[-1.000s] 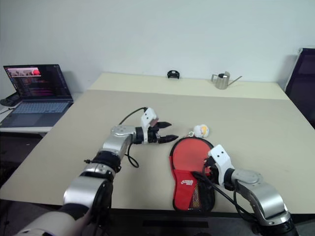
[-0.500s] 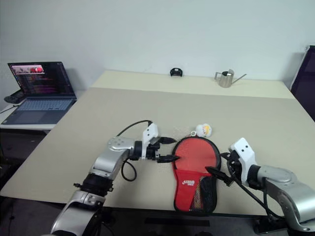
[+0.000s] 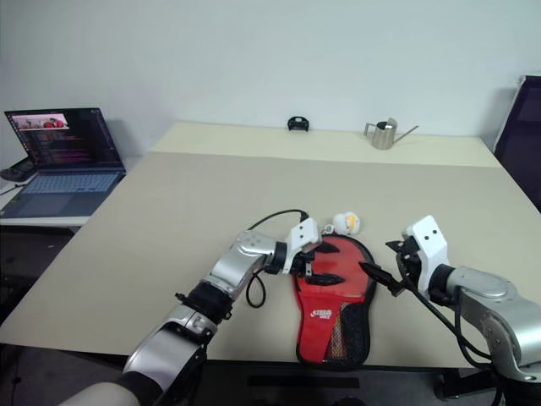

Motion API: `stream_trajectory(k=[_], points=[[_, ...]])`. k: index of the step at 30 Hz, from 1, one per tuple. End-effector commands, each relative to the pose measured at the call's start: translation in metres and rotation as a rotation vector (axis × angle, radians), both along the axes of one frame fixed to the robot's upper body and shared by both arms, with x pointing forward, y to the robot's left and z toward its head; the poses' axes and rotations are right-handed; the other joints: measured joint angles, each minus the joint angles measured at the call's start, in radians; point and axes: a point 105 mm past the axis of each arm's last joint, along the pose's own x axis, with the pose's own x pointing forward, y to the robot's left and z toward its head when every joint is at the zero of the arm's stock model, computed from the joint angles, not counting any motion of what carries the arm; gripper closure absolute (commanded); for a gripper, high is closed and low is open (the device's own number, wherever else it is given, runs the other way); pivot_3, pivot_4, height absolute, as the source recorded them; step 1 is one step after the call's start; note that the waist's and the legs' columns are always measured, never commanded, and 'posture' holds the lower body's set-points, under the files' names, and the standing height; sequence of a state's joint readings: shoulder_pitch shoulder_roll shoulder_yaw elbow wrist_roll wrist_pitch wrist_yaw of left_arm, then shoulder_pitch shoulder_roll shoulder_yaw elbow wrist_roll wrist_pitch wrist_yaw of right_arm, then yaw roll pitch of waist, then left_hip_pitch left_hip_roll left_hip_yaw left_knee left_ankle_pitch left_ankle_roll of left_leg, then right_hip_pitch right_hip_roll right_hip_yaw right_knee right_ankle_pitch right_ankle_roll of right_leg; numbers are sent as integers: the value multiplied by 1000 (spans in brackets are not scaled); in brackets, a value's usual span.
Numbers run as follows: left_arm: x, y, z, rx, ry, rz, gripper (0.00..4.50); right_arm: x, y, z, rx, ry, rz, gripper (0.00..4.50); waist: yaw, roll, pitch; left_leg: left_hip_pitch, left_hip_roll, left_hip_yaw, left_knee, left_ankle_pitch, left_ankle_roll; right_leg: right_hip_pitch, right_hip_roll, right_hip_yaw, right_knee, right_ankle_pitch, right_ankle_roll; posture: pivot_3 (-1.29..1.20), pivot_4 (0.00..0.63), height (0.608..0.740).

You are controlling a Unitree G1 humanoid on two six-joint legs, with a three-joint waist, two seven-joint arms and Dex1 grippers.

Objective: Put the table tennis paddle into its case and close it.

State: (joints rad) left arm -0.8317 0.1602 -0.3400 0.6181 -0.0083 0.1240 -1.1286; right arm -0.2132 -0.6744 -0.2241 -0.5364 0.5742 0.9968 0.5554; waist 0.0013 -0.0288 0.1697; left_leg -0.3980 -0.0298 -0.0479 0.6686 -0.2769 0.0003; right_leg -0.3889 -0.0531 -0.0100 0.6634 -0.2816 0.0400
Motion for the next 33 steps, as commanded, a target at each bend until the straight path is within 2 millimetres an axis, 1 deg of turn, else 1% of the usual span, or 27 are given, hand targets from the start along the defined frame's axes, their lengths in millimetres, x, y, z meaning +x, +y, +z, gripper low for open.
stream_trajectory(k=[1,3,6,11,16,19,23,28,33], points=[[0,-2,1,7,-30,-20,399,5,-9,16,17,-48,-37,0,0,0,0,0,0,0,0,0,0,0,0,0,0,0,0,0,150,740],[0,-1,-4,13,-24,-12,399,8,-10,20,35,-56,-47,0,0,0,0,0,0,0,0,0,0,0,0,0,0,0,0,0,150,740],[-1,-2,-9,13,-21,-9,399,20,-10,28,83,-72,-72,0,-1,1,0,0,0,0,1,0,0,0,0,0,1,0,0,0,150,740],[-2,-7,-12,2,-19,-3,399,55,-8,36,185,-71,-131,0,-2,2,-1,0,0,0,2,0,0,0,0,0,2,0,0,0,150,740],[-3,-7,-12,-5,-18,9,399,83,6,35,234,-38,-121,0,-3,3,-2,0,0,0,3,0,0,0,0,0,2,0,0,0,150,740],[-1,-4,-12,-7,-20,30,399,104,15,30,243,-29,-131,0,-4,5,-3,0,0,1,3,0,0,0,0,1,2,0,0,0,150,740],[-2,-1,-14,-2,-19,34,399,125,29,23,252,-20,-125,0,-6,5,-3,0,-1,1,5,0,0,0,0,0,4,0,0,0,150,740],[-5,2,-17,10,-15,31,399,146,43,12,263,-8,-138,0,-10,5,-3,0,0,1,6,0,0,0,0,0,6,0,0,0,150,740],[-5,1,-17,12,-17,29,399,159,48,-1,254,7,-163,0,-13,6,-2,1,0,2,8,0,0,-1,0,1,10,0,0,0,150,740]])
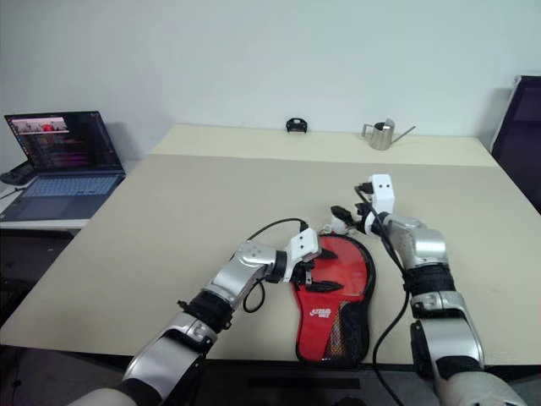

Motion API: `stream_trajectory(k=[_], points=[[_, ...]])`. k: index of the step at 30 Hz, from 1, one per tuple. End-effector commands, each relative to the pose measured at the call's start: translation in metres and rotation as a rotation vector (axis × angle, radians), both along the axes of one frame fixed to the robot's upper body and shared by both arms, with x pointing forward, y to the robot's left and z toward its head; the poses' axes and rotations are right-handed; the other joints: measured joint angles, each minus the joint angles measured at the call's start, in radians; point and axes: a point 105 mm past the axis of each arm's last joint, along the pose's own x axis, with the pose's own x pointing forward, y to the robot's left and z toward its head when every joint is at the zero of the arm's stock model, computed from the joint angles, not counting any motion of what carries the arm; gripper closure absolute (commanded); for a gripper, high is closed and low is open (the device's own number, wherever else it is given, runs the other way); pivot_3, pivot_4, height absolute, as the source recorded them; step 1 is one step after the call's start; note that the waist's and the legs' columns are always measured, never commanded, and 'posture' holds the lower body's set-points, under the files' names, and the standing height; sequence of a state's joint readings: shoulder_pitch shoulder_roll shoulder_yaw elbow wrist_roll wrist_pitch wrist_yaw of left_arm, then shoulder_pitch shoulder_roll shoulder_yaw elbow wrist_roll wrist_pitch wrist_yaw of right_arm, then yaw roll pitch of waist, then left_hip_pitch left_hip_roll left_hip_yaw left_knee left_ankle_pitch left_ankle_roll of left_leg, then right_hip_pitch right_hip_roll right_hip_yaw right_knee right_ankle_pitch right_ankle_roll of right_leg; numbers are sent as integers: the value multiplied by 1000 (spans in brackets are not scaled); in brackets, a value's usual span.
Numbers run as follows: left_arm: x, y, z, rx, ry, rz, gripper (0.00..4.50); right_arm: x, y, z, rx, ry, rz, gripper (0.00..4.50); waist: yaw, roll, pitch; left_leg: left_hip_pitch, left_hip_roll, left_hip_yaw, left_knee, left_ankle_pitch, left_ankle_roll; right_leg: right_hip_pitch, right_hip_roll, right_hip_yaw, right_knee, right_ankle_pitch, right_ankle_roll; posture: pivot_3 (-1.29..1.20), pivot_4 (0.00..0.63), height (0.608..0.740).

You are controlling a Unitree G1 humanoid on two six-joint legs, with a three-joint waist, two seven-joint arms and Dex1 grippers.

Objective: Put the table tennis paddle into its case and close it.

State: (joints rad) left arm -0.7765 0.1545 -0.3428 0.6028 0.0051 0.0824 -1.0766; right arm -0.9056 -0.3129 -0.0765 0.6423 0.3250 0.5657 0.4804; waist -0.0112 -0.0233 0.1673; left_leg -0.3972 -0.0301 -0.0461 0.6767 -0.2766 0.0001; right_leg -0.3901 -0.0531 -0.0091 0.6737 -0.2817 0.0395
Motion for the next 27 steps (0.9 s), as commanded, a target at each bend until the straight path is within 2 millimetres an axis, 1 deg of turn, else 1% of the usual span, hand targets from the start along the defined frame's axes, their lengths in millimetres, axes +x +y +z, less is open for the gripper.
stream_trajectory(k=[1,8,17,20,26,27], points=[[-3,-1,-5,27,3,-7,399,10,5,8,-14,-52,-8,0,-2,0,0,0,0,0,0,0,0,0,0,0,0,0,0,0,150,740],[-5,-3,-6,30,3,-14,399,16,13,-11,-57,-27,-8,0,-6,0,0,1,0,1,0,0,0,0,0,1,2,0,0,0,150,740],[-5,-1,-9,37,4,-9,399,17,17,-15,-60,-29,-6,0,-12,1,0,1,0,1,1,0,0,0,0,2,3,0,0,0,150,740],[-5,-2,-11,41,5,-7,348,16,19,-16,-57,-27,1,645,-13,1,0,1,0,1,1,0,0,0,0,2,3,0,0,0,150,740],[-2,-2,-15,53,6,3,348,13,24,-17,-58,-27,29,2759,-13,1,0,1,0,1,1,0,0,0,0,2,3,0,0,0,150,740],[-1,-3,-16,55,6,5,348,13,25,-17,-59,-28,32,3005,-13,1,0,1,0,1,1,0,0,0,-1,2,3,0,0,0,150,740]])
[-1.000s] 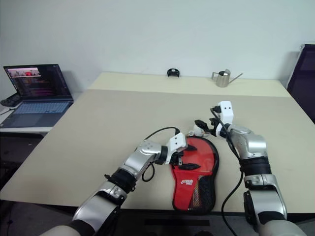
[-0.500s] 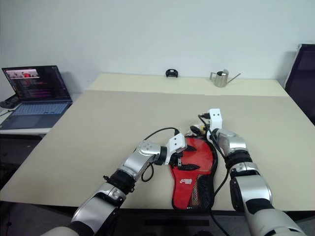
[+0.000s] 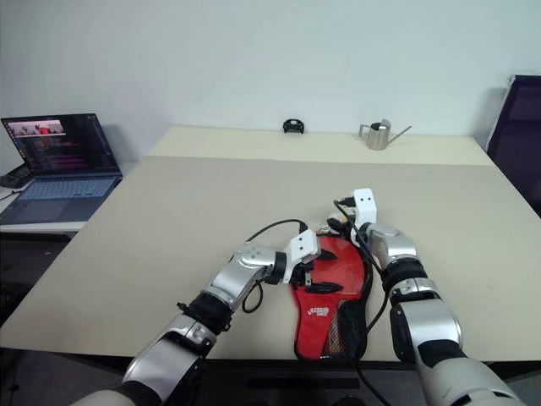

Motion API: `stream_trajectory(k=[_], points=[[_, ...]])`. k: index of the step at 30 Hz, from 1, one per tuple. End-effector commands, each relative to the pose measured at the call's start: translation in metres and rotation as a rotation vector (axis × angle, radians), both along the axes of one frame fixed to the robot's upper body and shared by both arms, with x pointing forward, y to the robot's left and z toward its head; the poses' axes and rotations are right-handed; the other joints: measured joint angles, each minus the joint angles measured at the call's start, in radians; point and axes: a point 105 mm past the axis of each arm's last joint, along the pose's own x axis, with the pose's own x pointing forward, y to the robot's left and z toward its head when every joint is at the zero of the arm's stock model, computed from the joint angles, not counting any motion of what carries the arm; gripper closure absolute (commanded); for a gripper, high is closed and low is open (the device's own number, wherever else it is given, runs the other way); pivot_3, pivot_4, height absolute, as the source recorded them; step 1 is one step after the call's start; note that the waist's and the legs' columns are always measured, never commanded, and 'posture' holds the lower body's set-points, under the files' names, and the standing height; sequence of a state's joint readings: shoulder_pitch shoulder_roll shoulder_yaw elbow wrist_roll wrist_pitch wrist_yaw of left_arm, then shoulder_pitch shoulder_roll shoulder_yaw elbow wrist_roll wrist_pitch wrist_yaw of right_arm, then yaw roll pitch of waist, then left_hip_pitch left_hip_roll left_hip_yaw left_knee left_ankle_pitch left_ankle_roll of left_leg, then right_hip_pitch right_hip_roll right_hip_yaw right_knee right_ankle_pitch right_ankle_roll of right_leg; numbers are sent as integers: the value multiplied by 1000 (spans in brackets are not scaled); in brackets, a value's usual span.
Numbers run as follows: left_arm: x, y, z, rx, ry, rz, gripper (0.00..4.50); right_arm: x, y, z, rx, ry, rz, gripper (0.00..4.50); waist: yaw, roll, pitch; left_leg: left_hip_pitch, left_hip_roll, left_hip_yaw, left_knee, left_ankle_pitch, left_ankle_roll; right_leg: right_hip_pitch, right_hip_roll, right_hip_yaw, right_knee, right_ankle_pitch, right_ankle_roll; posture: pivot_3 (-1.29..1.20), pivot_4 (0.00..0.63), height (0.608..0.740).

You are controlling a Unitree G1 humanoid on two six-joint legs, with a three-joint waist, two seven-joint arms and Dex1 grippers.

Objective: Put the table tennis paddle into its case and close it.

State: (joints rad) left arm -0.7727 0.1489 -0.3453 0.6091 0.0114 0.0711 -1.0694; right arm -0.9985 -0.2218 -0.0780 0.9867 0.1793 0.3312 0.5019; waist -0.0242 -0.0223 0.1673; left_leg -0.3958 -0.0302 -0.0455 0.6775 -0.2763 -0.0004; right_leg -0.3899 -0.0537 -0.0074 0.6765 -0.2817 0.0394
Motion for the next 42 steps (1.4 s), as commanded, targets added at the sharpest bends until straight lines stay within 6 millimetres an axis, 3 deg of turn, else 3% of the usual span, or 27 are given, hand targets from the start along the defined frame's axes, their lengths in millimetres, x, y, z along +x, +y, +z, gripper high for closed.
stream_trajectory(k=[1,3,7,13,28,42], points=[[0,-1,-14,55,11,6,348,2,4,18,12,-60,20,3276,0,0,0,0,0,0,0,0,0,0,0,0,0,0,0,0,150,740],[0,-2,-17,59,14,9,348,2,5,17,10,-61,23,3647,0,0,0,0,0,0,0,0,0,0,0,0,1,0,0,0,150,740],[-3,0,-31,86,48,13,348,3,4,22,-26,-88,23,3815,0,0,0,1,-1,0,0,0,0,0,0,0,2,0,0,0,150,740],[-2,5,-43,108,85,34,348,6,-10,31,-82,-122,6,3823,3,3,-3,3,-2,-1,0,0,0,3,-1,-1,2,0,0,0,150,740],[-6,16,-66,142,138,53,348,9,-36,32,-156,-129,-58,3826,4,6,-5,16,-3,-2,-1,0,1,15,-1,-1,1,0,0,0,150,740],[-8,25,-76,179,176,52,348,2,-81,27,-222,-87,-165,3826,4,6,-6,17,-3,-3,-1,0,1,17,-1,-1,0,0,0,0,150,740]])
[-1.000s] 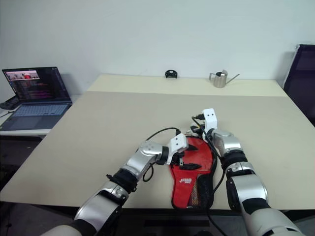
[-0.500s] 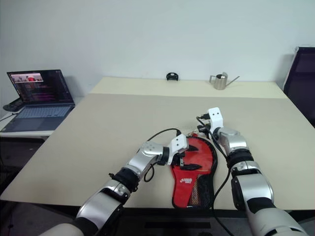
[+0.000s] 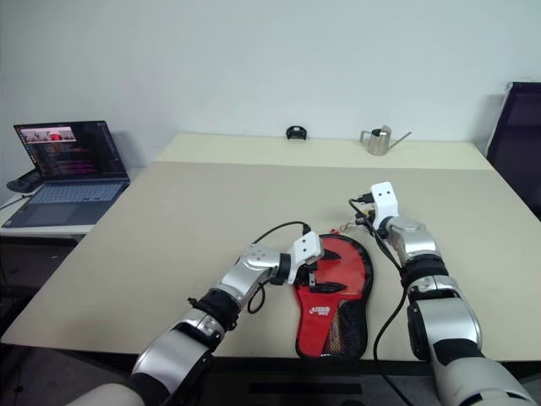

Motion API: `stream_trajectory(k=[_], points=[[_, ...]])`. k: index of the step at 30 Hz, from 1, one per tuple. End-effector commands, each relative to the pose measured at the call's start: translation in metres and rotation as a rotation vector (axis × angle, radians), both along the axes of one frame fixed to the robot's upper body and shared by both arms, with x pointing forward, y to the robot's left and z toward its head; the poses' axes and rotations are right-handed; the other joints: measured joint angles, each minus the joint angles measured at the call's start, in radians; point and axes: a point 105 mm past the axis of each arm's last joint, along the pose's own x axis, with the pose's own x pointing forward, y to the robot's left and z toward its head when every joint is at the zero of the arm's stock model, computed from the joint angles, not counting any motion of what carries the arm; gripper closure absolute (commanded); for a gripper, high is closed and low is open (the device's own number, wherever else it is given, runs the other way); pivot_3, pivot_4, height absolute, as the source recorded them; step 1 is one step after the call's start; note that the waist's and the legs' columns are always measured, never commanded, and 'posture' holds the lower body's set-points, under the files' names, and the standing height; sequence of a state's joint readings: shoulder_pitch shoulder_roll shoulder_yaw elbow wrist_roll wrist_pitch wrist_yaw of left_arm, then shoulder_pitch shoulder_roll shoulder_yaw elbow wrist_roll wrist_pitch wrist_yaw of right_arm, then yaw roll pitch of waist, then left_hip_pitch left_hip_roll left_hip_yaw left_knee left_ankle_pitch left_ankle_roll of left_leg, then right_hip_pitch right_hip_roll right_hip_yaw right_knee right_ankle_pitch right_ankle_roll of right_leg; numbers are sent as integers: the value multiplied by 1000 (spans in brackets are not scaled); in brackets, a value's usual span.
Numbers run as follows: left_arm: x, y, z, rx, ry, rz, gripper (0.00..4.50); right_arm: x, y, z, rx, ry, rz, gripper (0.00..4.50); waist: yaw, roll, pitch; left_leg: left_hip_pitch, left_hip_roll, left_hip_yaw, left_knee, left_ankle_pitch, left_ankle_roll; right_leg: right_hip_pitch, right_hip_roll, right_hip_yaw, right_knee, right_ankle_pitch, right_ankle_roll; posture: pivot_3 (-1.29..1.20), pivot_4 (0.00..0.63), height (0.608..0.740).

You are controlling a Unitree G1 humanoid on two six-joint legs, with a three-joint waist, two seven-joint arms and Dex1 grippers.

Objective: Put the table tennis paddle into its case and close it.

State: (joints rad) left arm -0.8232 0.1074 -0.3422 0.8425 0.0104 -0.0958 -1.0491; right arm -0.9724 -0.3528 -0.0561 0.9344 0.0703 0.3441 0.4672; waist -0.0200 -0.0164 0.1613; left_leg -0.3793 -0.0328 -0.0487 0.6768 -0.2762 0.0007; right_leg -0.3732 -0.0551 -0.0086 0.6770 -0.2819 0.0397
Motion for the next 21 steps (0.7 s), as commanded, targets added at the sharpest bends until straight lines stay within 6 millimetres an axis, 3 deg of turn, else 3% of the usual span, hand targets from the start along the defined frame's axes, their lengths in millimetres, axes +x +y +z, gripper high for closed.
stream_trajectory(k=[1,7,12,17,21], points=[[-14,29,-60,198,171,44,348,-2,-25,18,-20,-45,-42,3826,0,0,0,0,0,0,0,0,0,0,0,0,0,0,0,0,150,740],[-15,30,-62,215,184,27,348,-25,-62,14,-47,-1,-95,3826,0,1,0,0,0,-1,-1,0,0,0,0,-1,-2,0,0,0,150,740],[-16,31,-64,221,187,18,348,-52,-81,15,-48,25,-118,3827,1,2,-1,-1,1,-1,-1,0,0,0,0,-1,-3,0,0,0,150,740],[-17,30,-65,225,189,13,348,-93,-76,16,-41,74,-61,3827,10,2,-2,-2,1,-2,-2,0,0,0,0,-2,-5,0,1,0,150,740],[-18,30,-65,228,190,8,348,-141,-56,15,-29,150,70,3827,16,2,-5,-2,2,-3,-5,0,0,2,1,-3,-10,-1,1,0,150,740]])
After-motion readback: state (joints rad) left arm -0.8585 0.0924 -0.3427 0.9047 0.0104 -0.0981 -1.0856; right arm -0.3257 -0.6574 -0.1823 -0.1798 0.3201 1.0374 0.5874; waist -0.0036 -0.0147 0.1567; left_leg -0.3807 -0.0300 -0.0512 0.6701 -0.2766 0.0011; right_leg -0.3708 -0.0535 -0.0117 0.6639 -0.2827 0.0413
